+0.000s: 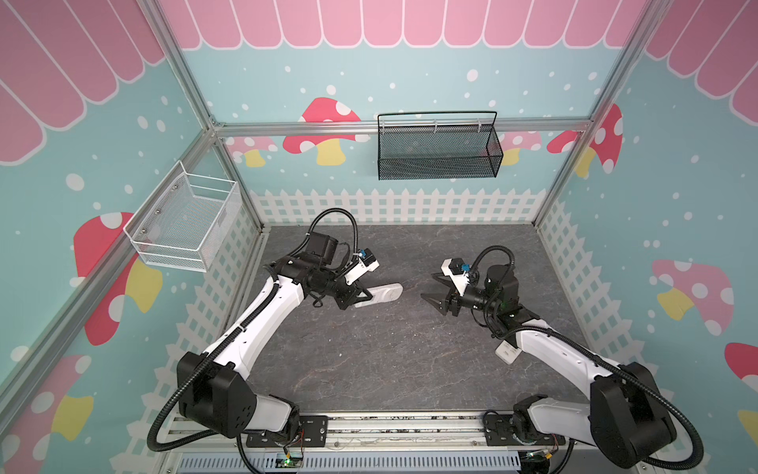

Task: Unload the batteries from the remote control
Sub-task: 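Hold the remote with the left gripper while the right gripper grips its battery cover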

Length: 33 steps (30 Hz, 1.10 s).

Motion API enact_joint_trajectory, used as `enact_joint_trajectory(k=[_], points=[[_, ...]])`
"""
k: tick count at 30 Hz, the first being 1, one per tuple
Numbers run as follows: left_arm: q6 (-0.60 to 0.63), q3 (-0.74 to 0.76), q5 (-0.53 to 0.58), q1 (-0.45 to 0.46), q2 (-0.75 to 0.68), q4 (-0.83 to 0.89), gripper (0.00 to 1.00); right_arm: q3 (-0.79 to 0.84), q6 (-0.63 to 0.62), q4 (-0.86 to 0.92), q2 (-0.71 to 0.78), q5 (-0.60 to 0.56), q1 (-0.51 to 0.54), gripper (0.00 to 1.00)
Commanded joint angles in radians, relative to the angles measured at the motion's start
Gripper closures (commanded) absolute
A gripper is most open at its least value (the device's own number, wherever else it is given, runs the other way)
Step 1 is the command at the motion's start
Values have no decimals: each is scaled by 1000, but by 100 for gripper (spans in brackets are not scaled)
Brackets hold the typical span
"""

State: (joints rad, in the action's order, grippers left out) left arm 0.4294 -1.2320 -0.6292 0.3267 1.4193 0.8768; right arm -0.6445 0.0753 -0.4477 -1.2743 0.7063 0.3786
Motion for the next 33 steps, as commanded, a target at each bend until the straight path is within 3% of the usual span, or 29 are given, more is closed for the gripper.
enact_joint_trajectory(k=[1,3,5,9,15,23,33], points=[[-343,127,-139,-12,-19,-249,100,66,118,-184,-42,-70,23,26],[-428,231,-201,-45,-31,-375,100,107,197,-263,-81,-100,35,24],[-454,267,-201,-57,-33,-407,100,115,260,-291,-139,-107,55,16],[-495,319,-255,-62,-33,-497,100,120,333,-368,-253,-129,115,16],[-472,341,-342,-77,-39,-521,100,109,509,-567,-422,-36,133,18],[-438,345,-307,-78,-31,-507,100,40,525,-583,-464,23,133,21],[-447,343,-307,-77,-27,-499,100,-9,533,-571,-511,35,135,46]])
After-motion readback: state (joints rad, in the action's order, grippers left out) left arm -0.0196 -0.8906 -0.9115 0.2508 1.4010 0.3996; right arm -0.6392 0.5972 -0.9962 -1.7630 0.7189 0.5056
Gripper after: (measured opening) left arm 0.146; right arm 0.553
